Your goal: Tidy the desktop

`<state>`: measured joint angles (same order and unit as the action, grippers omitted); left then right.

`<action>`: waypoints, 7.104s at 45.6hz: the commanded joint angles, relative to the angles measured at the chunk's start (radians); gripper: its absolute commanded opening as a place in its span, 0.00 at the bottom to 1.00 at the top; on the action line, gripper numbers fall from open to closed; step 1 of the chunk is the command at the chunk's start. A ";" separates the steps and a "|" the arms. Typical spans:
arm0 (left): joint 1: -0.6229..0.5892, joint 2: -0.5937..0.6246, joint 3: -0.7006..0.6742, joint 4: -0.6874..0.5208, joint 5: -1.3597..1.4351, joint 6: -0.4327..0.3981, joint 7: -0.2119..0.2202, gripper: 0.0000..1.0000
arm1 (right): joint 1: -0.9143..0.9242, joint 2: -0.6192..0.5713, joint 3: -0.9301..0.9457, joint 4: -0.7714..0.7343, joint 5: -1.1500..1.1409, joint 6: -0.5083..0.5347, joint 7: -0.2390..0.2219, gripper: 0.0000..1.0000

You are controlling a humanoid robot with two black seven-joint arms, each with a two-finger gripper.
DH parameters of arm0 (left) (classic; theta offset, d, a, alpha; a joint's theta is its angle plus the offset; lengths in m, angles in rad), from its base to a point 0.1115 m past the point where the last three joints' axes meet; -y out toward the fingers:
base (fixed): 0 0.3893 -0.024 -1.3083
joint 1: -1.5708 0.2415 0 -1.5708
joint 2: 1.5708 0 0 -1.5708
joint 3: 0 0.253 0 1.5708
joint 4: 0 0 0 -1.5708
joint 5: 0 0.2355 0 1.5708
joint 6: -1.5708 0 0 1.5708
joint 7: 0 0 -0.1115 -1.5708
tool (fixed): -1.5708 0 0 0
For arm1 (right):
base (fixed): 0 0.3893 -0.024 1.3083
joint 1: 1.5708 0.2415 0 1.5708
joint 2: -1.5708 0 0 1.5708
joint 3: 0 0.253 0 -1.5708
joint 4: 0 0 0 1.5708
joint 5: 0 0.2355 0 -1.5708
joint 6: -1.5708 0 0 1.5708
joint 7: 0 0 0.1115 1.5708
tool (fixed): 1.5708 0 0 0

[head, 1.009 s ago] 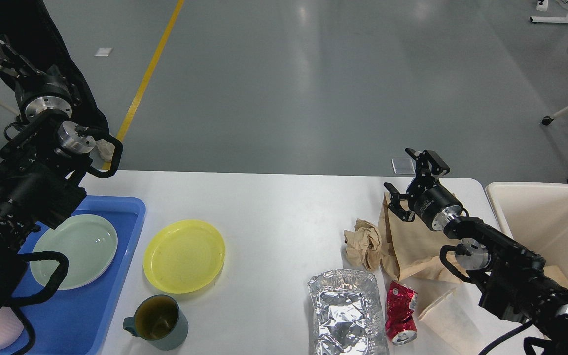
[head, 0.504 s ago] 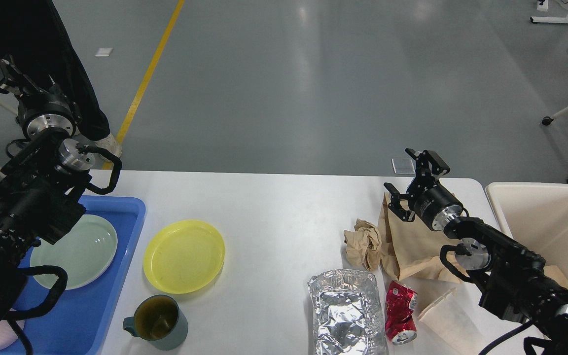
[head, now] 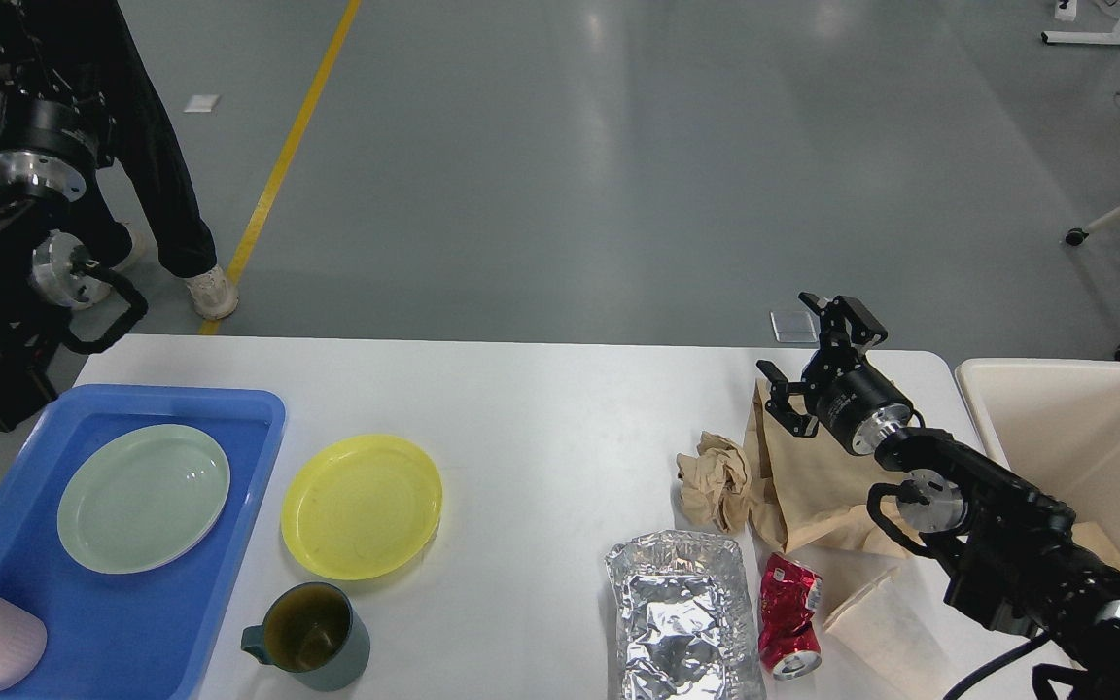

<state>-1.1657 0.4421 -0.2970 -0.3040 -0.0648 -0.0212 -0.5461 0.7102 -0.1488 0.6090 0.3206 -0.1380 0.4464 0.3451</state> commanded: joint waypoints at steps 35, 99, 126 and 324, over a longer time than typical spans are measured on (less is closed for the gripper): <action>-0.230 0.130 0.864 -0.115 0.016 -0.499 0.003 0.96 | 0.000 0.000 0.000 0.000 0.000 0.000 0.000 1.00; -0.796 0.014 1.624 -0.636 0.175 -0.939 0.018 0.96 | 0.000 0.000 0.000 0.000 0.000 0.000 0.000 1.00; -0.781 -0.083 1.598 -0.739 0.172 -0.939 0.014 0.96 | 0.000 0.000 0.000 0.000 0.000 0.000 0.000 1.00; -0.348 -0.319 1.635 -0.742 0.174 -0.875 0.272 0.00 | 0.000 0.000 0.000 0.000 0.000 0.000 0.000 1.00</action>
<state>-1.5154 0.1231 1.3390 -1.0477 0.1107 -0.8945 -0.2746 0.7102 -0.1488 0.6090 0.3206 -0.1380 0.4464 0.3452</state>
